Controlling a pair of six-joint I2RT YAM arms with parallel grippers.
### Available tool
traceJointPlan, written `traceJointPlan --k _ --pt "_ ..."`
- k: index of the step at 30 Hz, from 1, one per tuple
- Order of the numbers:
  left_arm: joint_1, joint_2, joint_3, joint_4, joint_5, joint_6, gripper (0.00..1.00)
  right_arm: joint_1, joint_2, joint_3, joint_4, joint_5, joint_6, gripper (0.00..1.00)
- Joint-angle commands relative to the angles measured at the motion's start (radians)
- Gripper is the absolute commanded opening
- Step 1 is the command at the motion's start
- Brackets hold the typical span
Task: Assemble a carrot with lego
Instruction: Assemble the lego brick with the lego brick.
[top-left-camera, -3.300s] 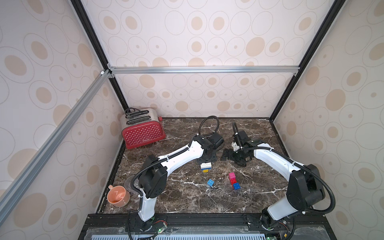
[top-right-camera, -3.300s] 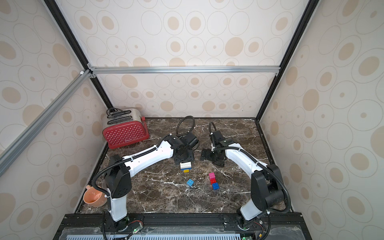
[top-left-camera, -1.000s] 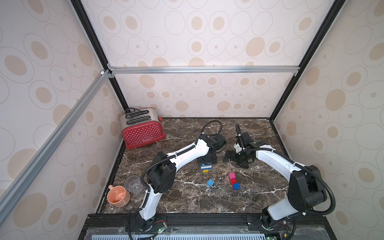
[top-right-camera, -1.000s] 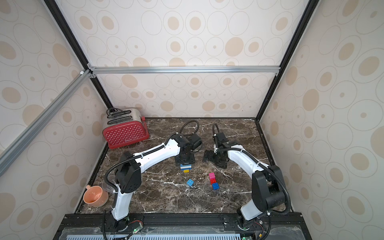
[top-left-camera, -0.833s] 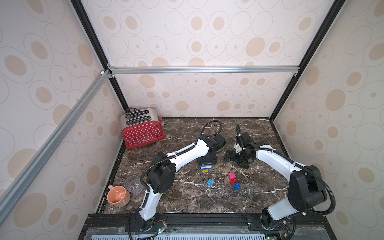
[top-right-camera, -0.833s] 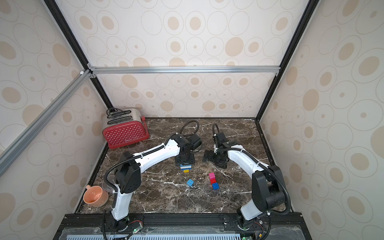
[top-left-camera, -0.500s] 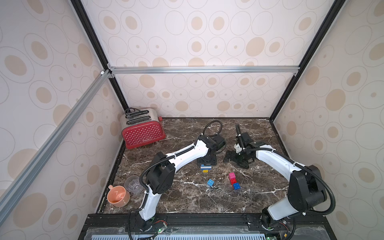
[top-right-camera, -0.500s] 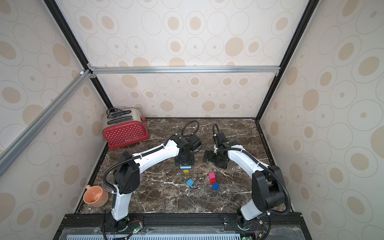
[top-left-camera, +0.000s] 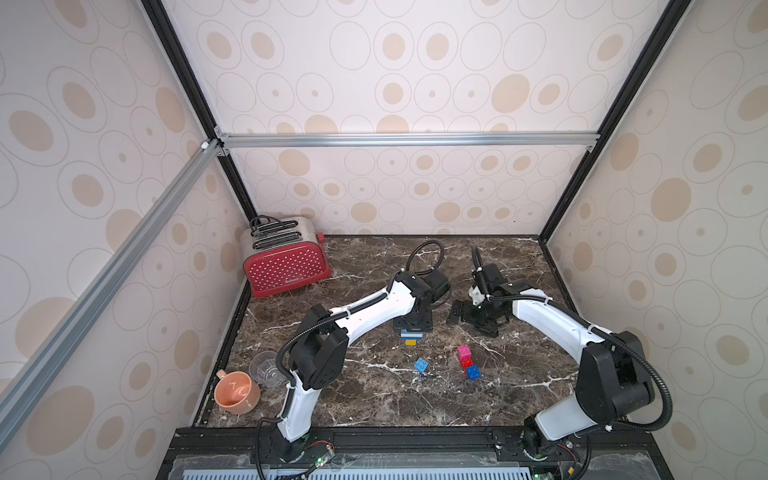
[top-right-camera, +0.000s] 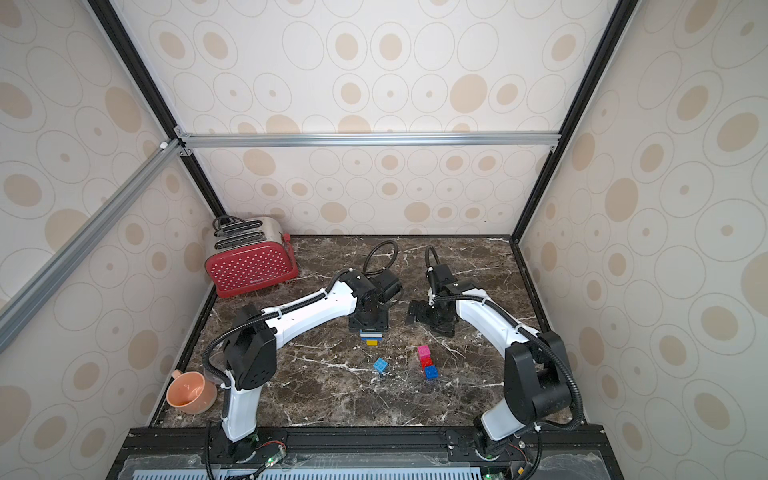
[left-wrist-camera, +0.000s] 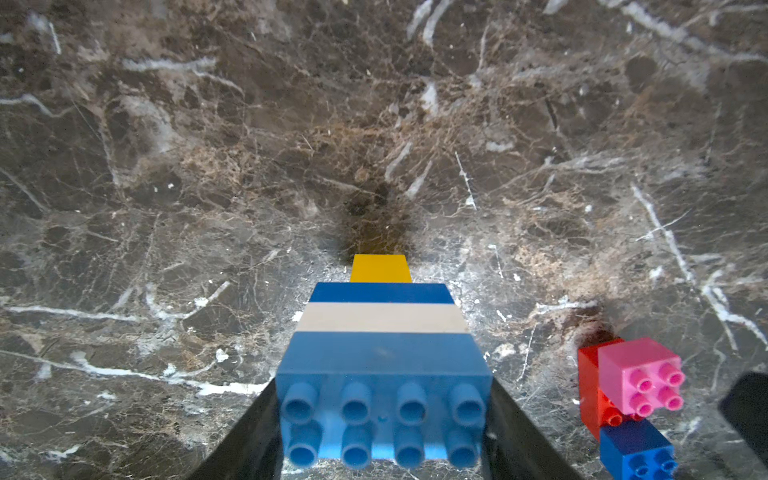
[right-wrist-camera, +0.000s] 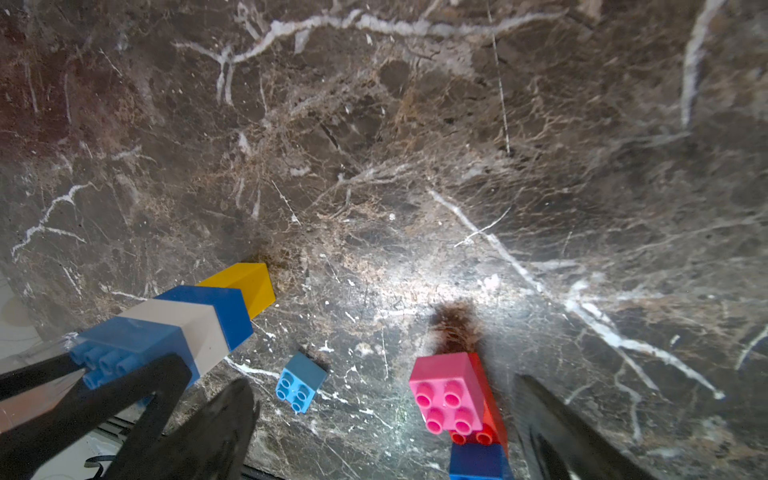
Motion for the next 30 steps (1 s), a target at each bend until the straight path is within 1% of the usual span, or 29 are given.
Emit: traceJointPlan --k 1,8,20,24,27,30 --pt "-0.006 0.085 -0.04 -0.084 -0.003 0.011 0.66 -0.006 -0.027 0.024 -0.033 0.015 -0.002 0.99" --pt "-0.006 0.064 -0.029 -0.08 -0.028 0.002 0.75 -0.006 -0.028 0.029 -0.033 0.019 -0.002 1.0" --pt "-0.006 0.025 0.005 -0.056 -0.04 0.004 0.85 -0.007 -0.03 0.024 -0.033 0.02 -0.004 1.0" --pt "-0.007 0.004 0.006 -0.049 -0.039 0.003 0.91 -0.007 -0.031 0.022 -0.035 0.02 -0.004 1.0" --pt "-0.009 -0.021 0.007 -0.042 -0.042 0.009 0.98 -0.006 -0.038 0.015 -0.033 0.018 -0.006 1.0" --pt "-0.015 -0.056 0.0 -0.03 -0.043 0.023 0.99 0.0 -0.052 -0.005 -0.03 0.02 -0.007 1.0"
